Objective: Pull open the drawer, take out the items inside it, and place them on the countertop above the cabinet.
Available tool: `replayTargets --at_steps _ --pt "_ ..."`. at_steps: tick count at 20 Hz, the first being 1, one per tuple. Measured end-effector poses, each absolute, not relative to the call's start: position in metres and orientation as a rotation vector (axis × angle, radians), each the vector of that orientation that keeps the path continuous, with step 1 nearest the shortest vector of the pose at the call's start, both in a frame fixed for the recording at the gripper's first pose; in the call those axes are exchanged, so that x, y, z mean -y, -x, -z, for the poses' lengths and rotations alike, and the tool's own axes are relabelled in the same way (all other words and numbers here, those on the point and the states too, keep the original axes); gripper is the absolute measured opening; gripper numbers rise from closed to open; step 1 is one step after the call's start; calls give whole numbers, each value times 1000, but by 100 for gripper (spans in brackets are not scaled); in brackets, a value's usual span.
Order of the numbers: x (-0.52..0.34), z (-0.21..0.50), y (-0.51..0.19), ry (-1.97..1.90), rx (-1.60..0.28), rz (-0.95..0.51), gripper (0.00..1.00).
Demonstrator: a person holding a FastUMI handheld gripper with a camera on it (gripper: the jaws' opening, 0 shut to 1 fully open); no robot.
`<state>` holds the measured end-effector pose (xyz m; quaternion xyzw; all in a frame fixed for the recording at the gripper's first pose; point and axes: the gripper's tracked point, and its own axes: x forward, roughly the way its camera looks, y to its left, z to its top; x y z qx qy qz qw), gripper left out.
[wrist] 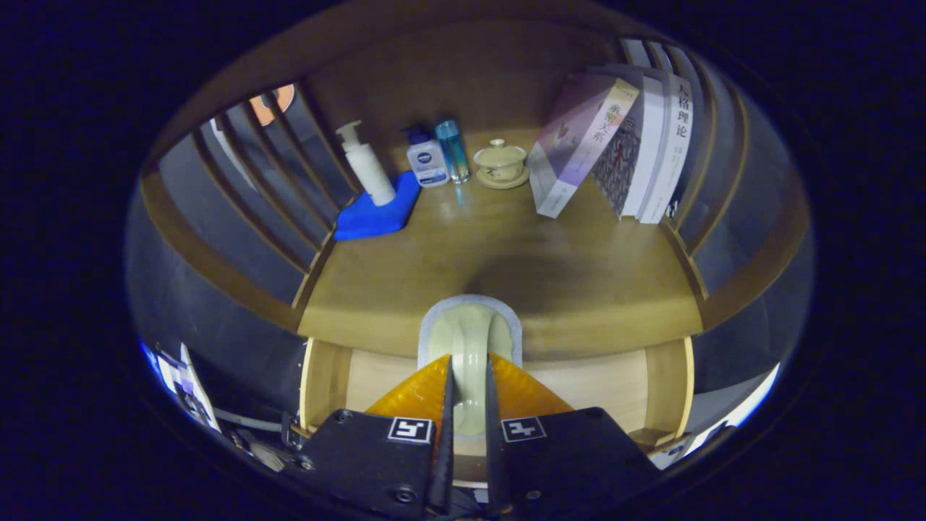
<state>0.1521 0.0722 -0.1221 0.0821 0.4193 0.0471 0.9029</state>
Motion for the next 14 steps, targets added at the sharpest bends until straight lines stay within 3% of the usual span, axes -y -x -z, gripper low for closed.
replayTargets --at_steps 7,14 --pt "-72 129 -218 -152 -878 -51 22" --pt "-75 147 -238 -163 -847 -45 24"
